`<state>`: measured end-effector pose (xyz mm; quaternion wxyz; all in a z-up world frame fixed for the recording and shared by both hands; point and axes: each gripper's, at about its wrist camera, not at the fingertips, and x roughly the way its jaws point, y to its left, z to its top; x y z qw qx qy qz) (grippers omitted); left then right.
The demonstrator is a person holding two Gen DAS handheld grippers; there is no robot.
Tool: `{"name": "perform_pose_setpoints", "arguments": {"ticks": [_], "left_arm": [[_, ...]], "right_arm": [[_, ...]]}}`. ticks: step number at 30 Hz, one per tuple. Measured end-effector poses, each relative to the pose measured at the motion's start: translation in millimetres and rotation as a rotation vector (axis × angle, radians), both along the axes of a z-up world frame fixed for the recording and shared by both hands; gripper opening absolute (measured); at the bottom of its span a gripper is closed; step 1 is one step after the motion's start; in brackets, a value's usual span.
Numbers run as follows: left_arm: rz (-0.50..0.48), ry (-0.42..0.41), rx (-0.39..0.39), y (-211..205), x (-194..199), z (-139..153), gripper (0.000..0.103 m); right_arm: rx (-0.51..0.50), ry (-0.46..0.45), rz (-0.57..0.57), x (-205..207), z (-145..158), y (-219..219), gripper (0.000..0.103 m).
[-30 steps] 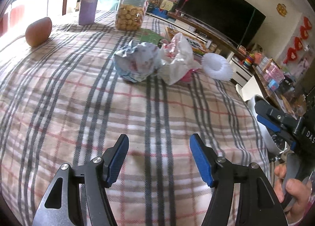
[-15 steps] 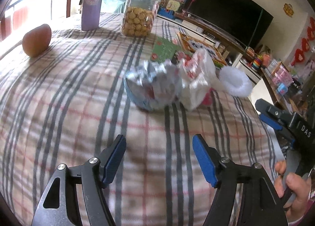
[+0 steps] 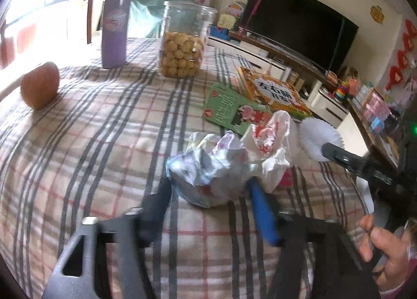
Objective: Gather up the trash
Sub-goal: 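Grasp the crumpled silver foil with the left tool while the right tool grasps the white foam block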
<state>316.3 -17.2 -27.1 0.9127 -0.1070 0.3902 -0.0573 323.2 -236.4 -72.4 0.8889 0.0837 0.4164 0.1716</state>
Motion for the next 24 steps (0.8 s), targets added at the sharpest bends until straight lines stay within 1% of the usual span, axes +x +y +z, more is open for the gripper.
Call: {"name": "perform_pose_setpoints", "arguments": {"ticks": [1, 2, 3, 6, 8, 17, 20, 24], "left_arm": [[-0.012, 0.007, -0.002, -2, 1, -1, 0.031], [-0.017, 0.008, 0.003, -2, 2, -1, 0.022], [-0.024, 0.004, 0.009, -4, 1, -1, 0.019], [-0.034, -0.011, 0.025, -7, -5, 1, 0.016], [-0.037, -0.014, 0.025, -8, -13, 2, 0.015], [-0.065, -0.031, -0.038, -9, -62, 10, 0.013], [-0.092, -0.028, -0.061, -14, -75, 12, 0.013], [-0.13, -0.028, -0.069, -25, -85, 14, 0.012]], "right_arm": [[-0.015, 0.006, 0.0, 1, -2, 1, 0.053], [-0.015, 0.007, -0.001, 1, -2, 0, 0.052], [-0.008, -0.002, -0.002, -1, -2, -1, 0.049], [-0.007, -0.019, 0.002, -8, 0, -4, 0.044], [0.006, -0.026, 0.006, -19, 3, -8, 0.044], [0.044, -0.041, 0.019, -64, 19, -23, 0.044], [0.053, -0.05, 0.022, -80, 24, -28, 0.044], [0.058, -0.061, 0.023, -98, 31, -33, 0.044]]}}
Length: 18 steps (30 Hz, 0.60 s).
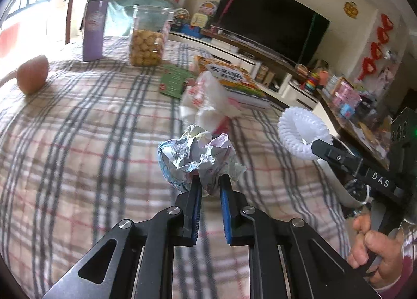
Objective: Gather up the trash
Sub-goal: 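Grasp the crumpled silver foil with the left tool while the right tool grasps the white foam block, then carry the silver foil and white foam block over the bin with both tools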
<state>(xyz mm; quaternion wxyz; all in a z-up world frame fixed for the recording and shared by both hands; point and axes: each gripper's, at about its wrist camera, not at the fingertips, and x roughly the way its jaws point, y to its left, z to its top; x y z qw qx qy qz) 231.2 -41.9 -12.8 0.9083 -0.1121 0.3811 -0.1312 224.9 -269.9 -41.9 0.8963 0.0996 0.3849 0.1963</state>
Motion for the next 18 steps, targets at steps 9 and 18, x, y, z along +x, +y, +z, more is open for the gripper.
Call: {"name": "perform_pose_setpoints", "arguments": {"ticks": [9, 18], "left_arm": [[-0.096, -0.021, -0.009, -31, -12, 9, 0.012], [-0.176, -0.03, -0.012, -60, -10, 12, 0.012]], "right_arm": [[0.015, -0.018, -0.049, -33, 13, -32, 0.044], [0.028, -0.038, -0.131, -58, 23, -72, 0.044]]}}
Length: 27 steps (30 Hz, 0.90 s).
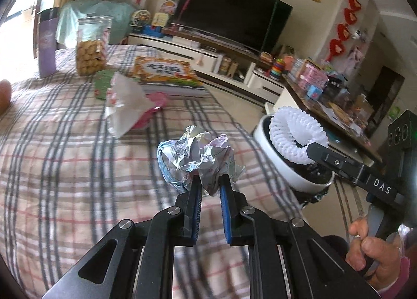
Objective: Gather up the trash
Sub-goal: 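Carry the silver foil and white foam block over the bin with both tools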
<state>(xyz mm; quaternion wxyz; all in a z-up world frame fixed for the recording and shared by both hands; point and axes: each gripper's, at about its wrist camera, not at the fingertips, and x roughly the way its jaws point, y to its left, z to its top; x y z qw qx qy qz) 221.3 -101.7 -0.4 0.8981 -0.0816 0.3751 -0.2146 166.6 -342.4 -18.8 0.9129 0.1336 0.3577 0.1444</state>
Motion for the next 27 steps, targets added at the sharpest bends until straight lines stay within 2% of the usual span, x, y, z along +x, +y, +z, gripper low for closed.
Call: {"name": "perform_pose_setpoints", "arguments": {"ticks": [13, 27], "left_arm": [[-0.104, -0.017, 0.013, -52, 13, 3, 0.012], [-0.176, -0.019, 0.055, -102, 24, 2, 0.012]], "right_arm": [[-0.019, 0.001, -0.113, -17, -2, -57, 0.044], [-0.03, 0.018, -0.173, -16, -7, -92, 0.044]]}}
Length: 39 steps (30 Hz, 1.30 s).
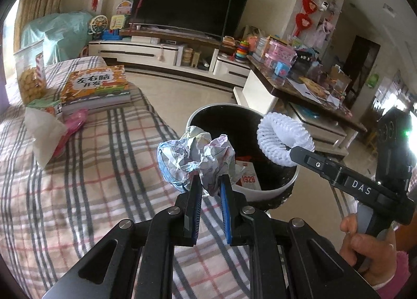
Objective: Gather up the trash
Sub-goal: 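Carry the silver foil and white foam block over the bin with both tools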
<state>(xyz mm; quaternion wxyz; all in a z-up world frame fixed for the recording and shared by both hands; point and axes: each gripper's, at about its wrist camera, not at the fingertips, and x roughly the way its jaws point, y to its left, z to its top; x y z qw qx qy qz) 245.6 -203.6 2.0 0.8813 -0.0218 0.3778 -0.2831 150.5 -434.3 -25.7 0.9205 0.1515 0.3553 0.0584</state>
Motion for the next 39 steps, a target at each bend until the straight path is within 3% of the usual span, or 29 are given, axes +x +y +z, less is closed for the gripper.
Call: {"name": "perform_pose_setpoints", "arguments": {"ticks": [39], "left_arm": [[-0.057, 0.016, 0.062, -61, 23, -6, 0.013]], "right_arm": [[-0.013, 0.054, 0.001, 25, -12, -21, 0.044]]}}
